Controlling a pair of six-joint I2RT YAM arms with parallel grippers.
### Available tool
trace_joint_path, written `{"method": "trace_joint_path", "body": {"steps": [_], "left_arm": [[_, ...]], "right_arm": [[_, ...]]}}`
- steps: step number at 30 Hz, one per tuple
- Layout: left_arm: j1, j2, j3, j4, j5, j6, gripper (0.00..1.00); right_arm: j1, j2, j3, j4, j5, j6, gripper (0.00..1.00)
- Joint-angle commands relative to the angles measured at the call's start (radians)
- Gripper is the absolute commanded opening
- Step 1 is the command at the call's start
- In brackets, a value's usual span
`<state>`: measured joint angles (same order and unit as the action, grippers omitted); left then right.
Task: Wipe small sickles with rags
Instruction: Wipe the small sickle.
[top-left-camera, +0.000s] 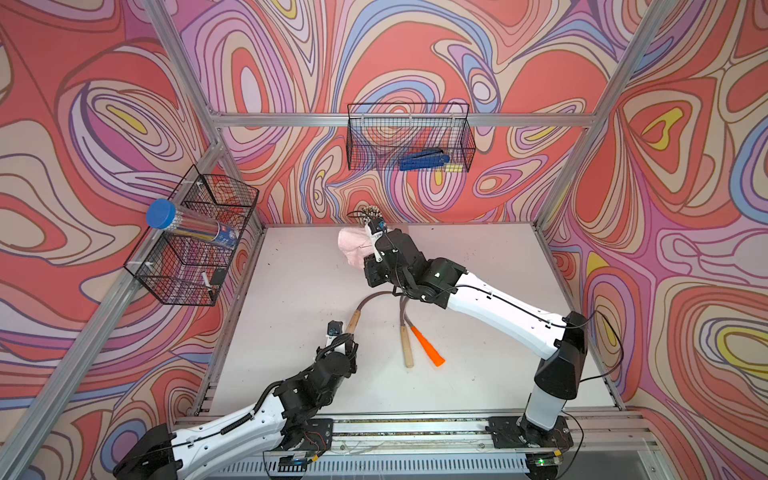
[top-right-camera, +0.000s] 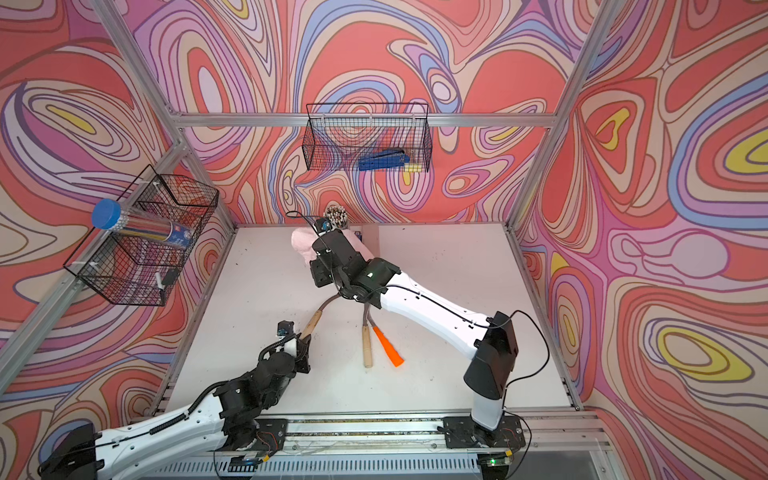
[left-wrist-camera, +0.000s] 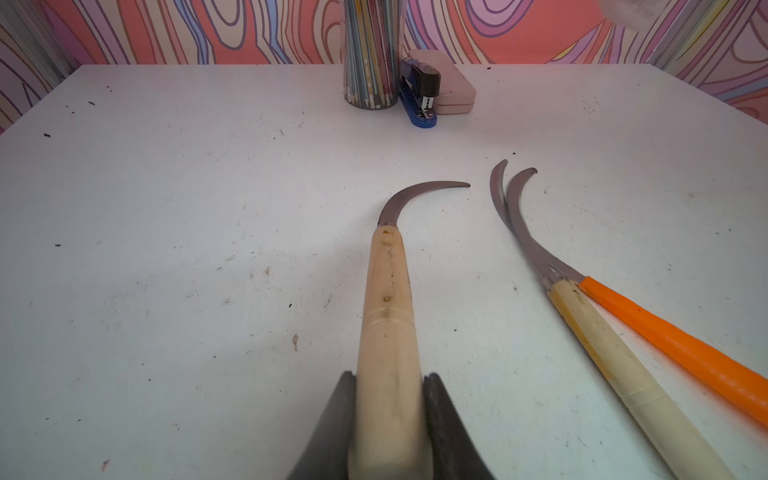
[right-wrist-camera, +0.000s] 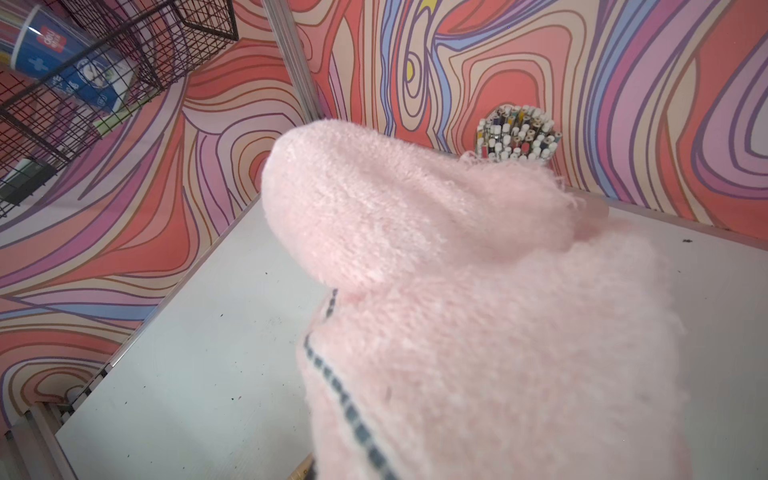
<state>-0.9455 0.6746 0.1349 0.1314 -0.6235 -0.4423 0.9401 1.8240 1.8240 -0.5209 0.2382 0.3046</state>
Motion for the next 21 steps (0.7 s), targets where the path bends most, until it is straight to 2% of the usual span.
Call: {"method": "trace_joint_path", "body": {"steps": [1, 5, 10, 15, 21], "left_arm": [[-0.003, -0.006, 0.029, 0.013, 0.011, -0.015, 0.00], [-0.003, -0.006, 0.027, 0.013, 0.011, -0.019, 0.00], [-0.001, -0.010, 0.034, 0.005, 0.015, -0.015, 0.00], [0.001, -0.023, 0.036, -0.005, 0.010, -0.012, 0.00], [0.002, -0.032, 0.041, -0.042, -0.027, -0.021, 0.00]], "right_arm": [[-0.016, 0.110, 0.053, 0.095, -0.147, -0.071, 0.00], [-0.038, 0.238, 0.092, 0.217, -0.299, -0.120, 0.00], [-0.085, 0.403, 0.190, 0.246, -0.443, -0.087, 0.00], [-0.087, 0.493, 0.198, 0.208, -0.438, -0.032, 0.00], [-0.125, 0.443, 0.002, 0.259, -0.415, 0.106, 0.00]]}}
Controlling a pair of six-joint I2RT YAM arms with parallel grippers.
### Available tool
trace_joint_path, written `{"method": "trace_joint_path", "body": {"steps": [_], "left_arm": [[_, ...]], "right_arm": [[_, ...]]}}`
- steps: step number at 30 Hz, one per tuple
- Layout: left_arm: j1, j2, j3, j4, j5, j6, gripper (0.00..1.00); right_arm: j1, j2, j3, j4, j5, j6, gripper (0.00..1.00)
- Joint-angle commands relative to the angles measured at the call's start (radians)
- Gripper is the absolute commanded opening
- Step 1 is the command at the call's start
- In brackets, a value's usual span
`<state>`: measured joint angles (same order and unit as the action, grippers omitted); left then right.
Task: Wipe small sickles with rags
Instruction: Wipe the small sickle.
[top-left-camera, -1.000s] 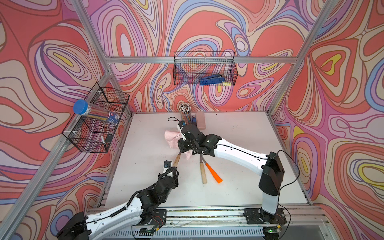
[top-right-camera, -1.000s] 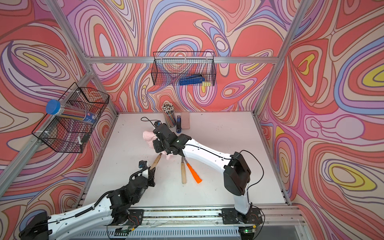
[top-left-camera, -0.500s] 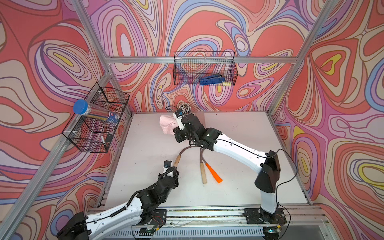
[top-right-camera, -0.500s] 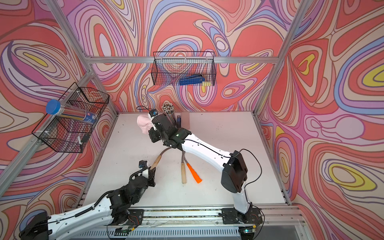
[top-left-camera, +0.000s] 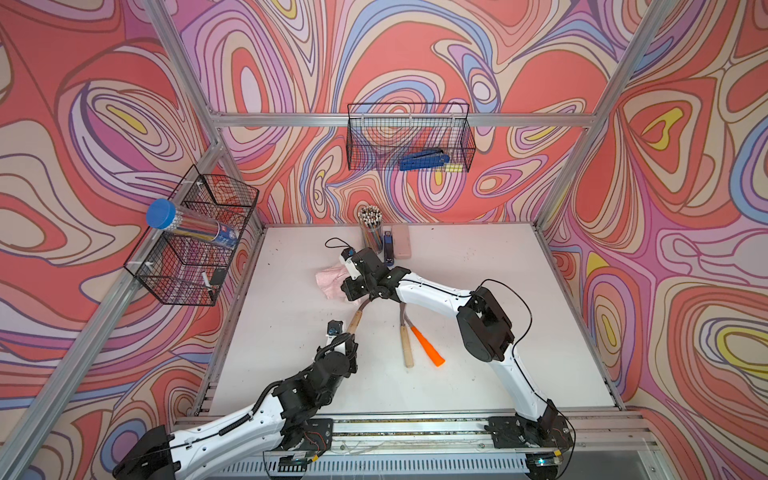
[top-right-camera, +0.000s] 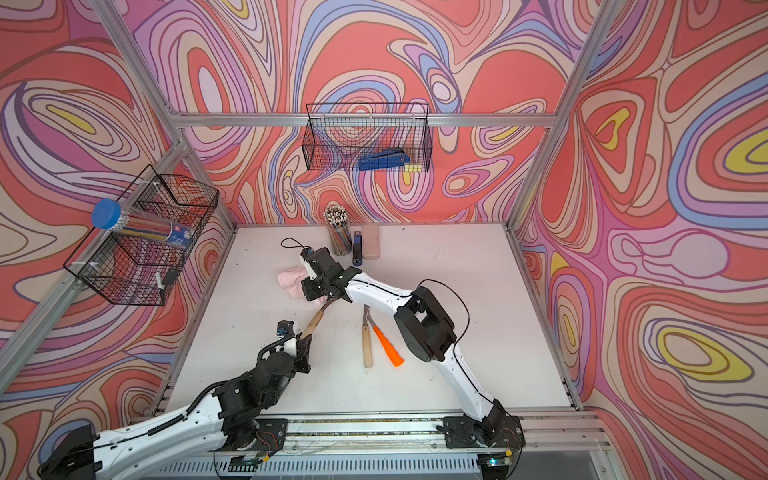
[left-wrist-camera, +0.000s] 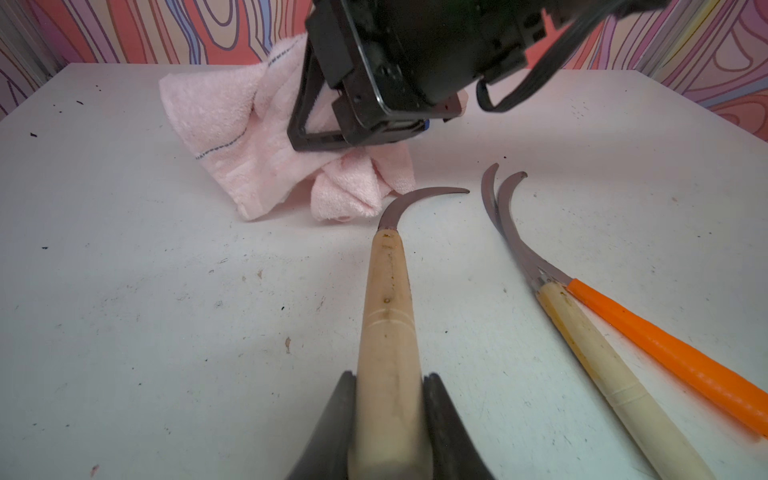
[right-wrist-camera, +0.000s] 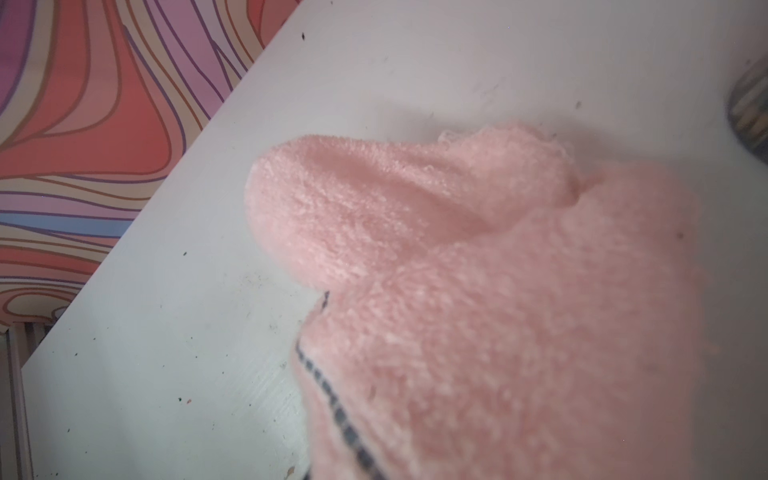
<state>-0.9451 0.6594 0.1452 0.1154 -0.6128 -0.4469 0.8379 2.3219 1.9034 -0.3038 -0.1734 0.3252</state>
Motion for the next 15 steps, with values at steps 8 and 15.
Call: {"method": "trace_joint_path", "body": {"steps": [8, 15], "left_arm": [[0.003, -0.018, 0.038, -0.050, -0.074, -0.027, 0.00], [0.003, -0.012, 0.039, -0.049, -0.073, -0.033, 0.00]], "right_arm": [[-0.024, -0.160, -0.245, 0.070, 0.056, 0.114, 0.00], [-0.024, -0.187, -0.298, 0.108, 0.055, 0.094, 0.00]]}}
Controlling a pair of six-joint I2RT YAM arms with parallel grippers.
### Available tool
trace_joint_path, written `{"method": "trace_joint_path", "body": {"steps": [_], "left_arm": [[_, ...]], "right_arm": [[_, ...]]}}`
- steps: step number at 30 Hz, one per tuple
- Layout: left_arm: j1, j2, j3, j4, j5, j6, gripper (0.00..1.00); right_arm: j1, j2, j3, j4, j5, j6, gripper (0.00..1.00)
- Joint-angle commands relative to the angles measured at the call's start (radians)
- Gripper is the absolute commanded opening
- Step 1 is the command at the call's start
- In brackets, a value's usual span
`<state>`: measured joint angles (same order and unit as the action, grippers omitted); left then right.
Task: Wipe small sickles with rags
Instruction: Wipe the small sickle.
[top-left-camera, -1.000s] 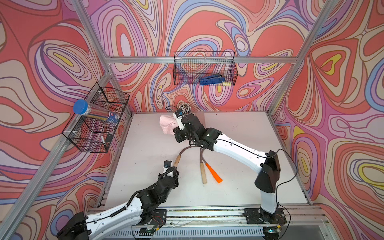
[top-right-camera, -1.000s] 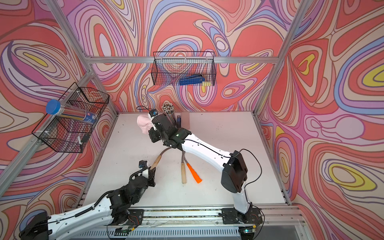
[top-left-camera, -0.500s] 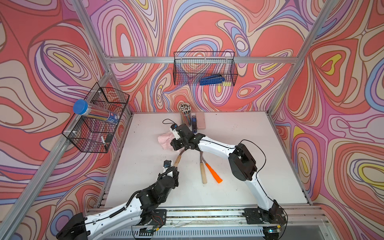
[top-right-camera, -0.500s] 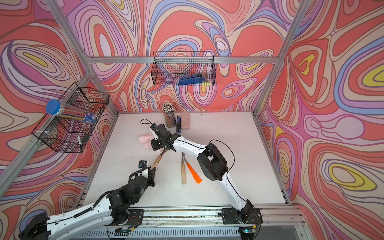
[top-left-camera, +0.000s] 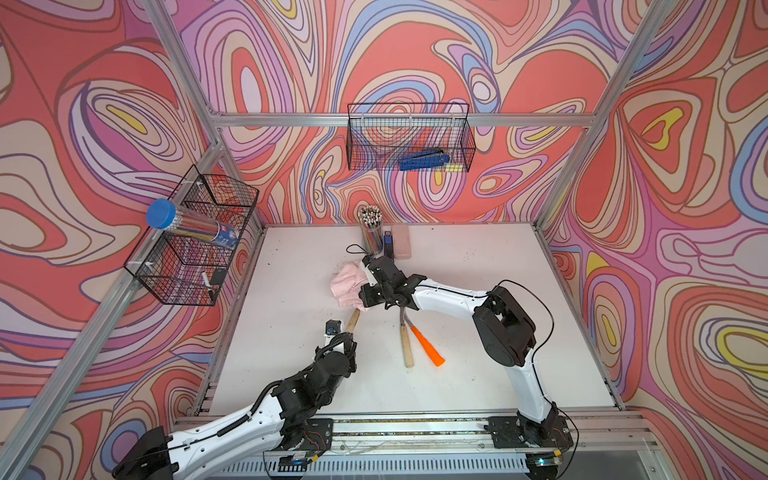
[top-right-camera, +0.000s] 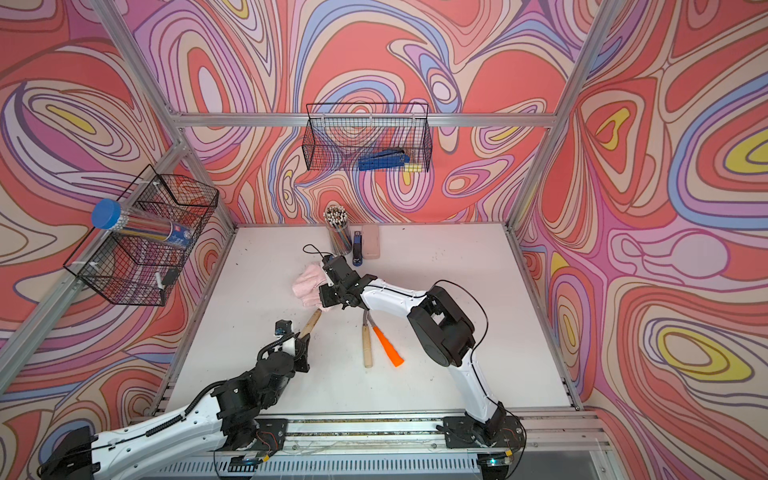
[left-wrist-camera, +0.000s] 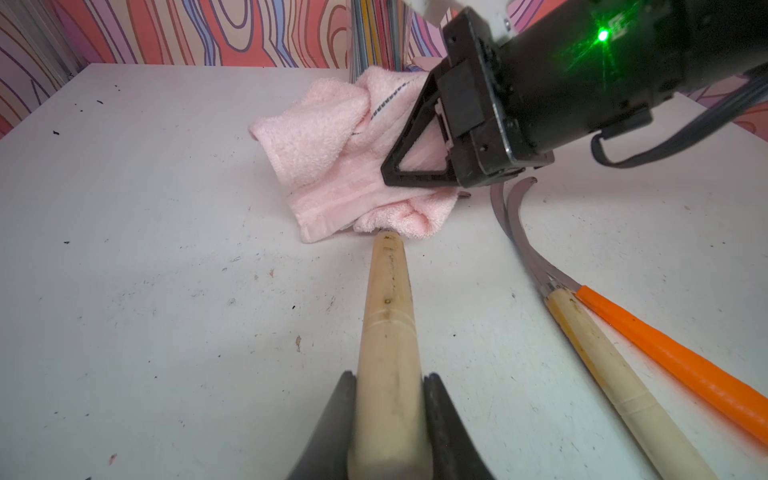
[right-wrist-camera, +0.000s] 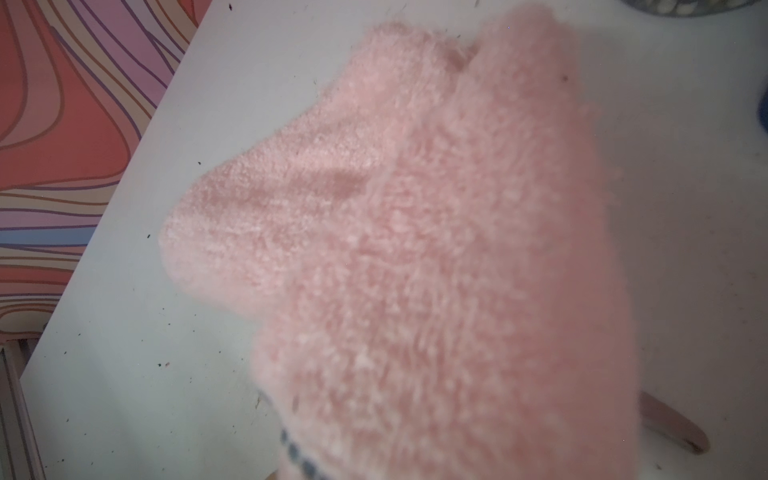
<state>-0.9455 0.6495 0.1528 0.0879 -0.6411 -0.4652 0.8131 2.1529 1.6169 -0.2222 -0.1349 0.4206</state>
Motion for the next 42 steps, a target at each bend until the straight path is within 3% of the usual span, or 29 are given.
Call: {"method": "trace_joint_path", "body": {"steps": [1, 10, 22, 28, 34, 37, 42], "left_arm": [[0.004, 0.000, 0.032, -0.019, -0.044, -0.017, 0.00], [0.003, 0.010, 0.034, -0.012, -0.040, -0.016, 0.00], [0.004, -0.002, 0.031, -0.030, -0.058, -0.029, 0.00], [0.004, -0.006, 0.031, -0.035, -0.063, -0.033, 0.00], [0.003, -0.019, 0.031, -0.048, -0.065, -0.037, 0.00], [0.003, -0.025, 0.031, -0.052, -0.065, -0.037, 0.00], [0.004, -0.019, 0.031, -0.047, -0.063, -0.037, 0.00]], "right_arm": [[0.001, -0.004, 0.000, 0.019, 0.001, -0.008, 0.00], [0.044, 0.078, 0.121, -0.059, -0.024, -0.018, 0.00], [-0.027, 0.176, 0.162, -0.232, 0.272, 0.047, 0.00], [-0.111, 0.191, 0.158, -0.283, 0.320, 0.081, 0.00], [-0.124, 0.189, 0.174, -0.330, 0.415, 0.075, 0.00], [-0.123, 0.192, 0.189, -0.325, 0.408, 0.046, 0.00], [-0.100, 0.221, 0.253, -0.330, 0.270, -0.005, 0.00]]}}
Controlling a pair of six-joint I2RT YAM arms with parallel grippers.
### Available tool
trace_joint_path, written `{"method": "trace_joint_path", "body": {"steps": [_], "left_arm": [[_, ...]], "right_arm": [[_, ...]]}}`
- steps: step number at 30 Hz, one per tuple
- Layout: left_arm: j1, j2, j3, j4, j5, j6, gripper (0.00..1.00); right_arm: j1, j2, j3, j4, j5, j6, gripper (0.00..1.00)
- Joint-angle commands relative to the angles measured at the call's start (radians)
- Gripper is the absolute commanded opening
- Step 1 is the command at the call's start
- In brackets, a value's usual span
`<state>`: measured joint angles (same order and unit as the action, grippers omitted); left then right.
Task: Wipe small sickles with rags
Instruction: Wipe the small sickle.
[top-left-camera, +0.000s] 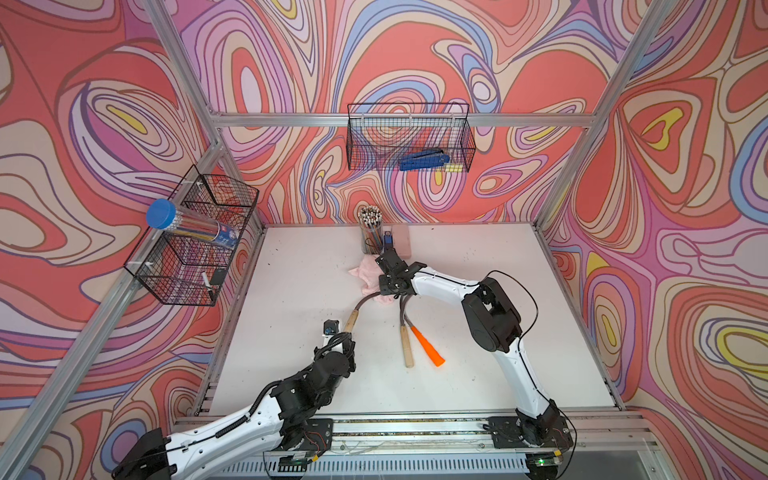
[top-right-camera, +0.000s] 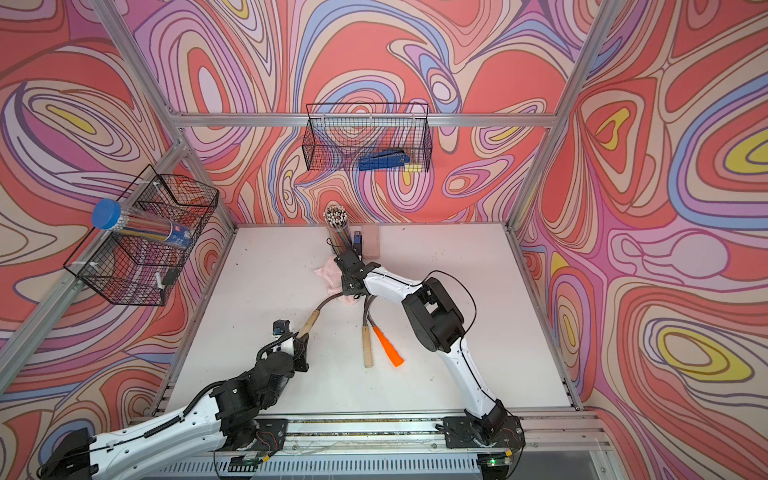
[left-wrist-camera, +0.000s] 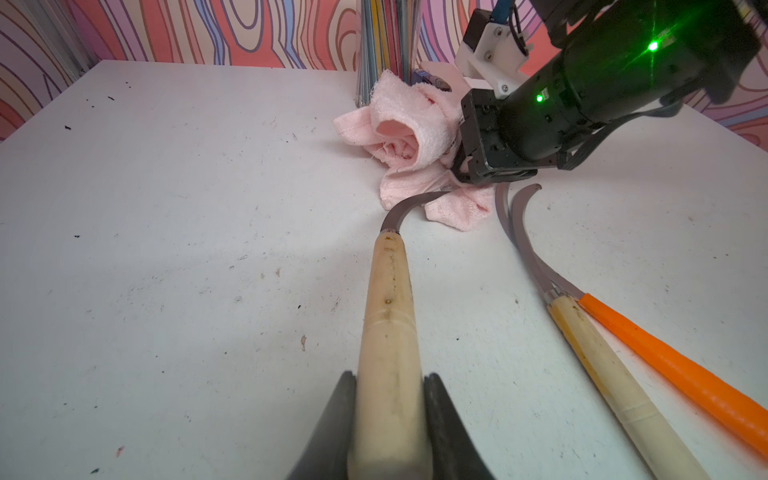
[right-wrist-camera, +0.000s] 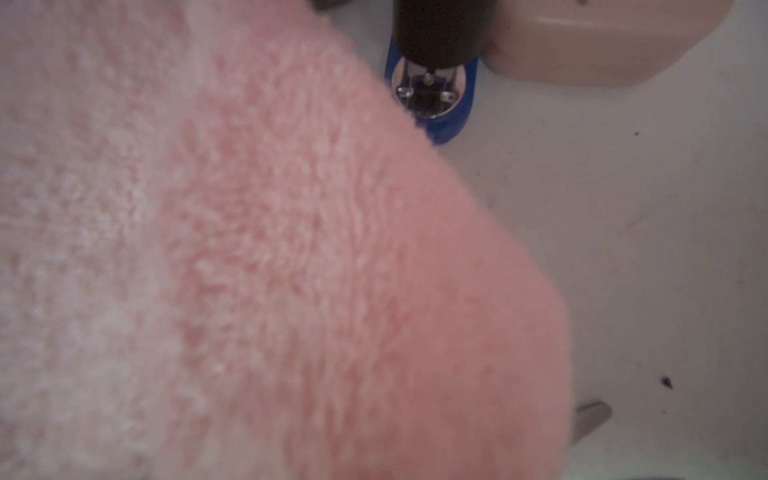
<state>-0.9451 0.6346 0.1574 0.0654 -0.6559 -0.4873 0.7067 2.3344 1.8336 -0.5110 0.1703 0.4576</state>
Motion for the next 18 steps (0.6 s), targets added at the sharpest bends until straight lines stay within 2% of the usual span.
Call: {"method": "trace_joint_path", "body": {"steps": [1, 9, 15, 18], "left_arm": [[0.003, -0.003, 0.026, -0.022, -0.046, -0.014, 0.00], [0.003, 0.029, 0.028, 0.000, -0.044, -0.016, 0.00], [0.003, 0.050, 0.030, 0.014, -0.039, -0.018, 0.00], [0.003, 0.052, 0.029, 0.014, -0.037, -0.020, 0.00]], "right_arm": [[0.022, 0.043, 0.049, -0.046, -0.054, -0.054, 0.00], [0.187, 0.022, 0.103, -0.050, -0.165, -0.096, 0.00], [0.219, -0.056, 0.017, 0.045, -0.300, -0.030, 0.00], [0.218, -0.068, -0.007, 0.060, -0.308, -0.014, 0.00]]}}
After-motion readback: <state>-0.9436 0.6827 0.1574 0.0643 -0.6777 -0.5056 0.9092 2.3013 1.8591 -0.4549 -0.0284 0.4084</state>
